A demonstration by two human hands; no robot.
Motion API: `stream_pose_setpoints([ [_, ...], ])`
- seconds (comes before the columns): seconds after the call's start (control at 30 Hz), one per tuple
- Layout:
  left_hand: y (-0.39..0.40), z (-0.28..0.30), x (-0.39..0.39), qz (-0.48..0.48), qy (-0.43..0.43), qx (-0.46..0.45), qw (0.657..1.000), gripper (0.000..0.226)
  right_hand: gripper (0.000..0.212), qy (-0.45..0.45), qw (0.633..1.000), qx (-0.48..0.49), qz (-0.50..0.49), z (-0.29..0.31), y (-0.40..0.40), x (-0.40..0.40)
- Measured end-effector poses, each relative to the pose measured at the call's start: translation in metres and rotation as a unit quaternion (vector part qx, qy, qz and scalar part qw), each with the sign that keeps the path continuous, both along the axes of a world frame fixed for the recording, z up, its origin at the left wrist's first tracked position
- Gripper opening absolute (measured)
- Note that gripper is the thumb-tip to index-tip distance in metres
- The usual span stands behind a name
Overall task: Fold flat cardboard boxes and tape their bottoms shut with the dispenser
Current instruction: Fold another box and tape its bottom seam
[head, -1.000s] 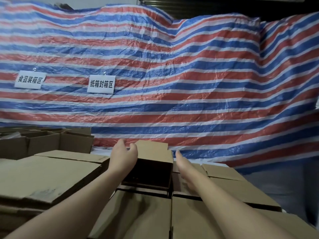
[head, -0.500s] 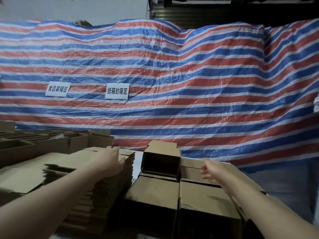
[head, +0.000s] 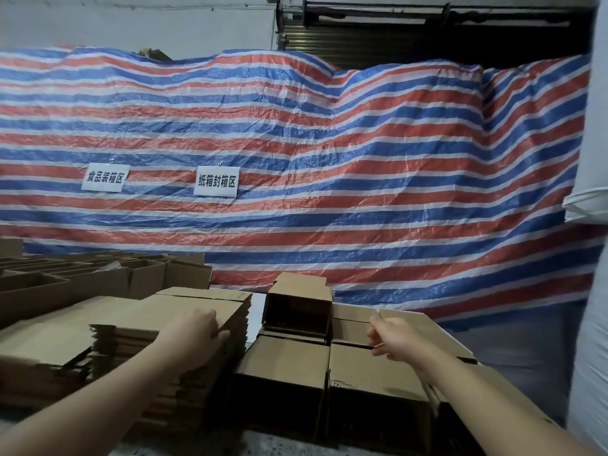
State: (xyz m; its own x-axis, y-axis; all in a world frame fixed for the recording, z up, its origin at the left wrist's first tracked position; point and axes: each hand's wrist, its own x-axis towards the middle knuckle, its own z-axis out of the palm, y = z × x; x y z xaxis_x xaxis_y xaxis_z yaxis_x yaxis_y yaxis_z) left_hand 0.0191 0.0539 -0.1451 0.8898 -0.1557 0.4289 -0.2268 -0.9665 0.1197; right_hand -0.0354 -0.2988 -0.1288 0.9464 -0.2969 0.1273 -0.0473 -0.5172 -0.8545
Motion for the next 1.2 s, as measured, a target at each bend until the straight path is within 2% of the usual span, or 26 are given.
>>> stream_pose_setpoints([
  [0.07, 0.001, 0.014, -0.012, 0.011, -0.052, 0.007, 0.999, 0.031, 0.040, -0.002, 1.000, -0.004, 0.000, 0.001, 0.002, -0.004],
  [0.13, 0.004, 0.042, -0.027, 0.054, -0.181, 0.060, 0.980, 0.033, 0.039, -0.011, 1.000, -0.004, 0.002, 0.005, 0.005, -0.007],
  [0.2, 0.006, 0.078, -0.046, 0.052, -0.295, 0.051, 0.953, 0.035, 0.039, -0.031, 1.000, 0.004, 0.004, 0.013, 0.007, -0.011],
  [0.27, 0.000, 0.114, -0.068, 0.022, -0.354, 0.073, 0.932, 0.035, 0.039, -0.062, 0.998, 0.015, 0.013, 0.028, 0.008, -0.015],
  [0.3, -0.005, 0.131, -0.079, -0.012, -0.376, 0.058, 0.925, 0.036, 0.040, -0.081, 0.996, 0.024, 0.020, 0.036, 0.008, -0.018],
  [0.33, -0.010, 0.146, -0.091, -0.055, -0.383, 0.007, 0.922, 0.040, 0.041, -0.106, 0.993, 0.041, 0.026, 0.045, 0.008, -0.022],
  [0.4, -0.022, 0.171, -0.113, -0.132, -0.365, -0.094, 0.917, 0.043, 0.046, -0.156, 0.983, 0.090, 0.034, 0.063, 0.006, -0.031],
  [0.5, -0.044, 0.184, -0.134, -0.204, -0.321, -0.133, 0.915, 0.034, 0.064, -0.189, 0.970, 0.147, 0.037, 0.082, 0.005, -0.049],
  [0.57, -0.057, 0.180, -0.141, -0.257, -0.222, -0.192, 0.921, 0.038, 0.064, -0.207, 0.963, 0.166, 0.042, 0.086, 0.006, -0.062],
  [0.6, -0.064, 0.176, -0.142, -0.286, -0.165, -0.224, 0.917, 0.042, 0.061, -0.221, 0.959, 0.171, 0.044, 0.086, 0.005, -0.069],
  [0.67, -0.075, 0.165, -0.140, -0.325, -0.077, -0.293, 0.896, 0.049, 0.069, -0.238, 0.952, 0.189, 0.029, 0.082, 0.000, -0.084],
  [0.8, -0.095, 0.142, -0.129, -0.322, -0.030, -0.408, 0.854, 0.048, 0.065, -0.218, 0.944, 0.241, -0.056, 0.077, -0.020, -0.110],
  [0.9, -0.113, 0.122, -0.121, -0.259, -0.017, -0.492, 0.831, 0.049, 0.049, -0.210, 0.946, 0.223, -0.104, 0.073, -0.024, -0.123],
  [1.0, -0.132, 0.096, -0.119, -0.202, 0.018, -0.543, 0.815, 0.045, 0.045, -0.210, 0.944, 0.209, -0.142, 0.056, -0.025, -0.135],
  [1.13, -0.143, 0.059, -0.116, -0.193, 0.046, -0.589, 0.784, 0.044, 0.044, -0.164, 0.956, 0.212, -0.120, 0.022, -0.031, -0.149],
  [1.2, -0.143, 0.045, -0.114, -0.197, 0.062, -0.592, 0.779, 0.044, 0.050, -0.148, 0.963, 0.207, -0.093, 0.015, -0.037, -0.154],
])
